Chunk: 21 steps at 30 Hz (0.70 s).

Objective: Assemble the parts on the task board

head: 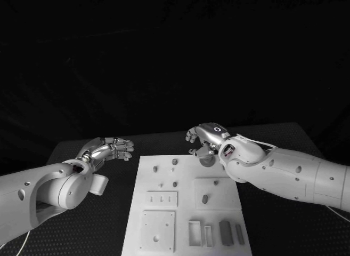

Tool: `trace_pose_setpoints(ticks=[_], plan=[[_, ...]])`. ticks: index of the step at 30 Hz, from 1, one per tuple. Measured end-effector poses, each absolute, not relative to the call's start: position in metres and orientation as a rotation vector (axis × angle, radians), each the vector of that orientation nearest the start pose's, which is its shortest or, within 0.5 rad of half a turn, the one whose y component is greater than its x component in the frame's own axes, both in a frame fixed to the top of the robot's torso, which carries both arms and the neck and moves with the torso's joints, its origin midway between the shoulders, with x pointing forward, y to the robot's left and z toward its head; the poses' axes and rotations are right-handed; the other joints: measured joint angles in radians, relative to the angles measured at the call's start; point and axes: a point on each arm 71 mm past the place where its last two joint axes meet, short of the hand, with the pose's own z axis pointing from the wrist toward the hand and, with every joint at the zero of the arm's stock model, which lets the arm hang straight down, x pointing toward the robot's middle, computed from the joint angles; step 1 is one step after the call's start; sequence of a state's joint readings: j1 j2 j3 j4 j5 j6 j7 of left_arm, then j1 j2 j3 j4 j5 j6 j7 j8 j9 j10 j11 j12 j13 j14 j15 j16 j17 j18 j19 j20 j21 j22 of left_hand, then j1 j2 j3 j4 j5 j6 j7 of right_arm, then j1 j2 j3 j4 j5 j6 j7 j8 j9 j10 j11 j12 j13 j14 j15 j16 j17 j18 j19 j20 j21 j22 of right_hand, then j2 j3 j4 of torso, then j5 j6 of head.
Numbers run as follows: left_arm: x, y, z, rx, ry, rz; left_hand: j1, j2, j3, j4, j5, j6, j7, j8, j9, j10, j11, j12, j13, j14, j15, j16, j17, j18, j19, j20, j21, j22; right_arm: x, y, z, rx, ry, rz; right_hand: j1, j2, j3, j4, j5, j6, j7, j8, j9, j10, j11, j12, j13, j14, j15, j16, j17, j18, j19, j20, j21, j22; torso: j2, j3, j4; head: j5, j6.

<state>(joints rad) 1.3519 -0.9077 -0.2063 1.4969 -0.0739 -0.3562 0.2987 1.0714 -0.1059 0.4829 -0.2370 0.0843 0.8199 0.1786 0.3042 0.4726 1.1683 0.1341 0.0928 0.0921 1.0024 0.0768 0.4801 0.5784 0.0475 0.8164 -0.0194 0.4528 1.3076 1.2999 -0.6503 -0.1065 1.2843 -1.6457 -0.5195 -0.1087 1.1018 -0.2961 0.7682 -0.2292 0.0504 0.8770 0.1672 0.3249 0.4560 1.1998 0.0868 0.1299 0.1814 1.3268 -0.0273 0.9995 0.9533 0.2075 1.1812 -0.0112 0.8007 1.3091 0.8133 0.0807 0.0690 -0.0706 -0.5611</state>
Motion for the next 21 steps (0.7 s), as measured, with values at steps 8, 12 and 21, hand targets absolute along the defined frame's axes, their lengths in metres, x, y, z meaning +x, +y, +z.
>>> trace_pose_setpoints(ticks=[8, 12, 21], plan=[[0.503, 0.263, -0.170, -1.034, 1.490, -1.281, 0.000, 0.000, 0.000, 0.000, 0.000, 0.000, 0.000, 0.000, 0.000, 0.000, 0.000, -0.003, 0.000, 0.000, 0.000, 0.000, 0.001, 0.011, 0.000, 0.000, 0.004, 0.000, 0.535, -0.207, -0.149, -0.211, 1.465, 0.526, 0.000, 0.000, -0.050, -0.015, 0.000, -0.007, -0.016, 0.000, 0.000, 0.140, -0.035, 0.120, 0.082, -0.007, -0.013, 0.023, 0.020, 0.000, 0.005, -0.002, 0.027, 0.000, -0.004, 0.0012, -0.0166, 0.006, 0.003], [0.503, 0.262, -0.170, -1.032, 1.489, -1.283, 0.000, 0.000, 0.002, -0.002, 0.000, 0.000, 0.000, 0.000, 0.000, 0.000, 0.000, -0.005, 0.000, 0.000, 0.000, 0.000, 0.002, 0.011, 0.000, 0.000, 0.004, 0.000, 0.539, -0.216, -0.154, -0.195, 1.522, 0.509, 0.008, 0.008, -0.109, -0.018, 0.000, -0.012, -0.021, -0.006, -0.003, 0.082, -0.059, 0.418, 0.343, -0.035, -0.054, 0.058, 0.047, 0.010, -0.005, -0.011, 0.071, 0.000, -0.005, 0.0017, -0.0208, 0.010, 0.003], [0.503, 0.260, -0.170, -1.029, 1.490, -1.287, 0.000, 0.000, 0.002, -0.002, 0.000, 0.000, 0.000, 0.000, 0.000, 0.000, 0.000, -0.005, 0.000, 0.000, 0.000, 0.000, 0.002, 0.010, 0.000, 0.000, 0.004, 0.000, 0.550, -0.224, -0.164, -0.195, 1.603, 0.455, 0.009, 0.009, -0.106, 0.004, 0.000, -0.010, -0.029, -0.016, -0.011, -0.116, -0.056, 0.885, 0.777, -0.049, -0.049, 0.155, 0.121, 0.009, -0.028, -0.019, 0.165, 0.000, -0.005, 0.0032, -0.0224, 0.007, 0.001]])
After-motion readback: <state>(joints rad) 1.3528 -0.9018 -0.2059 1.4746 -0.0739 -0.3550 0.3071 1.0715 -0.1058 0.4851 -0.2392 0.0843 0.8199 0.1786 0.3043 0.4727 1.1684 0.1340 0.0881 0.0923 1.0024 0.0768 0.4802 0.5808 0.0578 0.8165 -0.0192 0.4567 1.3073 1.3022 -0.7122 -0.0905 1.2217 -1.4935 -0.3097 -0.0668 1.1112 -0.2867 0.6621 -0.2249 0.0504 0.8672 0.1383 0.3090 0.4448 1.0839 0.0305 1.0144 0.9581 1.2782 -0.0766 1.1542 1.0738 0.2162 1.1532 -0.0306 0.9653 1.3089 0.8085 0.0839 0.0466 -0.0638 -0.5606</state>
